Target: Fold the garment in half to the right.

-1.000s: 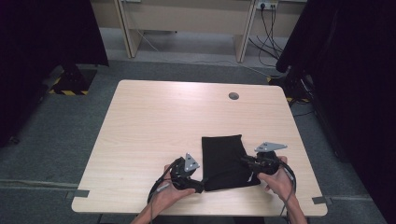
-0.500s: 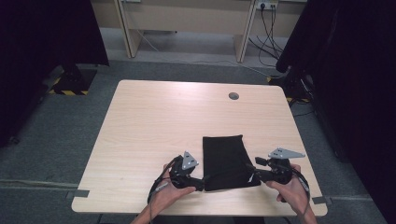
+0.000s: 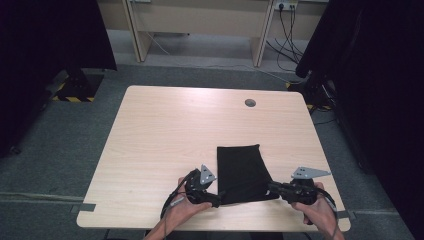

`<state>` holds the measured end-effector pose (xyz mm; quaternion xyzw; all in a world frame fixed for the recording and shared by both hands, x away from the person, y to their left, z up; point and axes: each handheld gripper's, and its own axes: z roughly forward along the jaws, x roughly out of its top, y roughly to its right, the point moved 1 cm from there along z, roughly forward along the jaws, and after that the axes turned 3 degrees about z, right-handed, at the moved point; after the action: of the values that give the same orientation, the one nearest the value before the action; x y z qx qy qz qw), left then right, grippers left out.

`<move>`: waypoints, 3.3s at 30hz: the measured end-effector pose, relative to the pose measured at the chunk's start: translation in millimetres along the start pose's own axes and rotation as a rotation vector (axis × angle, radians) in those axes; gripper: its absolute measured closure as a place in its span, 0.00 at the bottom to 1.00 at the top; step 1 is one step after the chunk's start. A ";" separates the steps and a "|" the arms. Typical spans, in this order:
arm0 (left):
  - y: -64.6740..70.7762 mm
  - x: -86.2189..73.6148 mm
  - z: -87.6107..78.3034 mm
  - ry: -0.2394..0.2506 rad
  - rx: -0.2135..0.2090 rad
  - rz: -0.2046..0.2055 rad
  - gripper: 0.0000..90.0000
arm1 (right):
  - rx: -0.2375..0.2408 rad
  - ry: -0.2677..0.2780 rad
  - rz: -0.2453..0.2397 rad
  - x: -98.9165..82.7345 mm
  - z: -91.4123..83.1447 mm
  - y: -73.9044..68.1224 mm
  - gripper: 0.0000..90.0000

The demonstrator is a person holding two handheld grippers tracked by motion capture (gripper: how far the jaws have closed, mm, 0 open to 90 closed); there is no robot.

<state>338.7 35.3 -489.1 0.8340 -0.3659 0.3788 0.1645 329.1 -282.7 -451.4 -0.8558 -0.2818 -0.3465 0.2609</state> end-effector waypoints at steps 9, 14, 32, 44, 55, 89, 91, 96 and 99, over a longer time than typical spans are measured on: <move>-1.2 -0.9 -2.3 0.013 0.009 -0.006 0.15 | -0.085 -0.074 -0.044 -18.2 -10.1 0.6 0.84; -4.5 -3.3 -16.5 0.042 0.005 -0.024 0.15 | -0.129 0.037 -0.084 -0.1 -12.6 -4.3 0.60; -35.0 -29.9 -45.1 0.000 0.027 -0.039 0.11 | -0.085 0.014 -0.122 23.5 43.6 -11.5 0.30; -46.5 -46.8 -49.7 -0.025 0.038 -0.060 0.01 | -0.087 -0.016 -0.131 29.2 74.2 -8.3 0.23; -50.6 -47.6 -49.1 -0.046 0.084 -0.054 0.00 | -0.091 -0.041 -0.127 27.3 88.6 -5.7 0.20; -50.5 -47.6 -49.1 -0.046 0.085 -0.054 0.00 | -0.094 -0.039 -0.131 78.2 151.9 -31.5 0.23; -50.5 -47.6 -49.1 -0.046 0.085 -0.054 0.00 | -0.083 -0.016 -0.117 80.5 145.8 -30.0 0.24; -50.5 -47.6 -49.1 -0.046 0.085 -0.055 0.00 | -0.054 0.031 -0.079 80.9 125.8 -25.9 0.24; -50.5 -47.6 -49.1 -0.046 0.085 -0.054 0.00 | -0.061 0.045 -0.066 78.4 116.9 -23.4 0.22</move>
<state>329.5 119.7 -492.4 0.8584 -0.3304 0.3700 0.1306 412.8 -167.6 -460.4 -0.8457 -0.2930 -0.3825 0.2294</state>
